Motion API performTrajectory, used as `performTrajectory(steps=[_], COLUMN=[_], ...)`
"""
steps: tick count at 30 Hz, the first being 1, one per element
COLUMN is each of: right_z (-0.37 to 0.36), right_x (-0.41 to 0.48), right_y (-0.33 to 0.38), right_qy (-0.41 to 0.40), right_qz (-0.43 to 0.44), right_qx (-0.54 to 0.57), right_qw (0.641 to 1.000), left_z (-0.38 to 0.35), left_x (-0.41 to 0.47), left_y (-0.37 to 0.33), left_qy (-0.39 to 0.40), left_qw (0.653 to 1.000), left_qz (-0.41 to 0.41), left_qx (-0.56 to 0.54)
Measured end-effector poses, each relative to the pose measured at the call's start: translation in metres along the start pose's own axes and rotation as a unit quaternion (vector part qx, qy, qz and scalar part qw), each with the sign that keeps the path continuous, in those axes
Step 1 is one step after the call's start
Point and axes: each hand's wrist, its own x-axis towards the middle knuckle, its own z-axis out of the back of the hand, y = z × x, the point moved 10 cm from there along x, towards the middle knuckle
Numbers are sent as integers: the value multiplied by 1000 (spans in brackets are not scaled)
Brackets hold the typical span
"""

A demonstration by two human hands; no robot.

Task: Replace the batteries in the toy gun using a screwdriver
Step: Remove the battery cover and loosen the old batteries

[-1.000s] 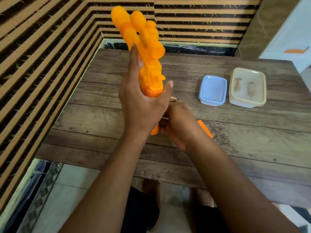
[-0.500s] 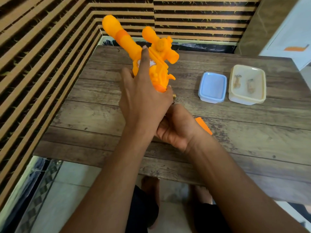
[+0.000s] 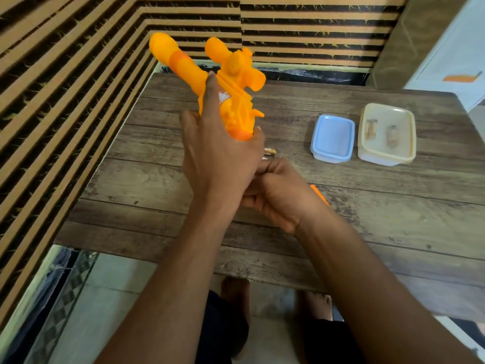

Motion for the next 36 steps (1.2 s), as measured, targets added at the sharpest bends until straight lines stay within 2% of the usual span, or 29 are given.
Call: performTrajectory(steps=[2, 6, 11, 13, 17, 19, 22, 31, 36], right_z=[11, 21, 30, 33, 44, 44, 46, 52, 50], right_x=[0, -2, -9, -10, -4, -1, 2, 3, 2], right_y=[15, 39, 61, 64, 56, 51, 46, 47, 49], right_qy=[-39, -84, -172, -194, -220, -208, -196, -232, -229], right_qz=[64, 149, 209, 215, 167, 133, 99, 89, 93], right_qx=[-128, -320, -509, -541, -599, -623, -626, -619, -622], right_qw=[989, 932, 817, 790, 752, 742, 748, 746, 743], left_z=[2, 13, 15, 12, 4, 2, -4, -27, -41], left_x=[2, 7, 4, 2, -6, -7, -8, -27, -31], left_y=[3, 9, 29, 43, 68, 75, 87, 109, 119], left_qy=[-8, -51, -68, -71, -82, -77, -68, -32, 43], left_qw=[999, 984, 948, 927, 857, 848, 834, 800, 765], left_qz=[4, 0, 66, 112, 228, 247, 281, 368, 416], left_qx=[-31, -170, -305, -351, -455, -462, -470, -472, -490])
